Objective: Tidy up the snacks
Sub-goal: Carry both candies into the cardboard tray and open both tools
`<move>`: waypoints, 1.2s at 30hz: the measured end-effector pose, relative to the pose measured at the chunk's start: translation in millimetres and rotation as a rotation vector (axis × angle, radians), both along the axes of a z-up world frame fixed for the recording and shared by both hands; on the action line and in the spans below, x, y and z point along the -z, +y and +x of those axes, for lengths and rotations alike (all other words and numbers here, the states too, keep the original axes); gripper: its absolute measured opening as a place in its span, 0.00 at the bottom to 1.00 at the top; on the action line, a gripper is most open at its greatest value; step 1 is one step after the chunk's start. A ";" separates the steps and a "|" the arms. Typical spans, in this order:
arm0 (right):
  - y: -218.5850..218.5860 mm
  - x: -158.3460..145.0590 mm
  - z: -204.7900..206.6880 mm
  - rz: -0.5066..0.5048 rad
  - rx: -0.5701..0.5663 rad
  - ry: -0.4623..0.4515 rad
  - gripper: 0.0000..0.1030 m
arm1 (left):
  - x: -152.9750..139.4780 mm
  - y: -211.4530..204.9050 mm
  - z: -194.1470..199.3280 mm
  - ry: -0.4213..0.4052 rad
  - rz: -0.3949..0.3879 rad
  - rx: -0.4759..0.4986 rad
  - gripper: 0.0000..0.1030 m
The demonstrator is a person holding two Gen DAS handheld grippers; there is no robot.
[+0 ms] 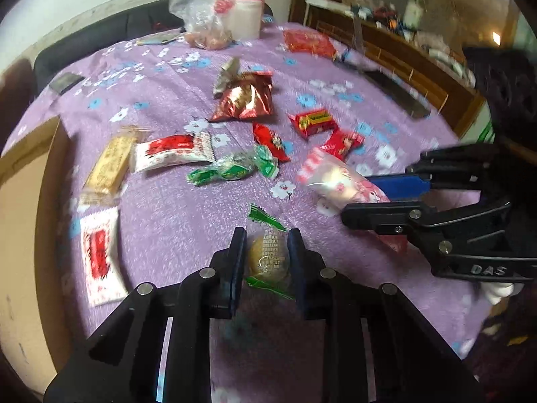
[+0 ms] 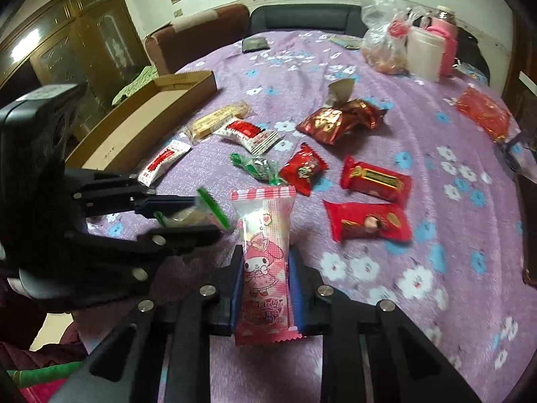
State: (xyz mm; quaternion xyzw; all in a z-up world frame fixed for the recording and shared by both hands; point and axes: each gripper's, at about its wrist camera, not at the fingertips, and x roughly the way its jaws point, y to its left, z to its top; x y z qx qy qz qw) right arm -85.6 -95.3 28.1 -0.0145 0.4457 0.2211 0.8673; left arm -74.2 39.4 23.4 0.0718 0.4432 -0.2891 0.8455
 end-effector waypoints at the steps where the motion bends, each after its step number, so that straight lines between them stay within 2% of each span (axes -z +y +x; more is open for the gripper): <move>1: -2.4 -3.1 -2.6 0.006 0.010 -0.003 0.26 | -6.4 7.1 -0.8 0.006 -0.040 -0.011 0.23; 4: -7.3 -10.5 -6.8 0.031 0.027 -0.006 0.26 | -35.7 38.9 -7.3 -0.003 -0.148 -0.059 0.23; 8: -4.8 -21.9 -7.1 0.085 0.022 0.002 0.25 | -71.7 85.6 -15.8 -0.041 -0.207 -0.130 0.23; 12: 9.9 -33.0 3.3 0.143 -0.016 0.027 0.26 | -98.1 134.7 -8.9 -0.060 -0.198 -0.222 0.24; 17: 49.8 -51.4 29.2 0.211 -0.085 0.068 0.26 | -113.7 181.0 28.4 -0.058 -0.131 -0.325 0.24; 21: 97.1 -67.6 61.2 0.247 -0.127 0.085 0.26 | -107.0 210.6 64.1 -0.032 -0.154 -0.384 0.24; 26: 168.7 -74.2 112.2 0.227 -0.152 0.105 0.26 | -72.6 236.2 110.0 0.002 -0.177 -0.480 0.24; 31: 219.7 -51.6 153.5 0.159 -0.145 0.138 0.26 | -33.6 255.4 143.5 0.083 -0.207 -0.554 0.24; 36: 240.0 -35.5 175.5 0.108 -0.135 0.141 0.26 | -26.1 258.3 151.4 0.077 -0.202 -0.579 0.24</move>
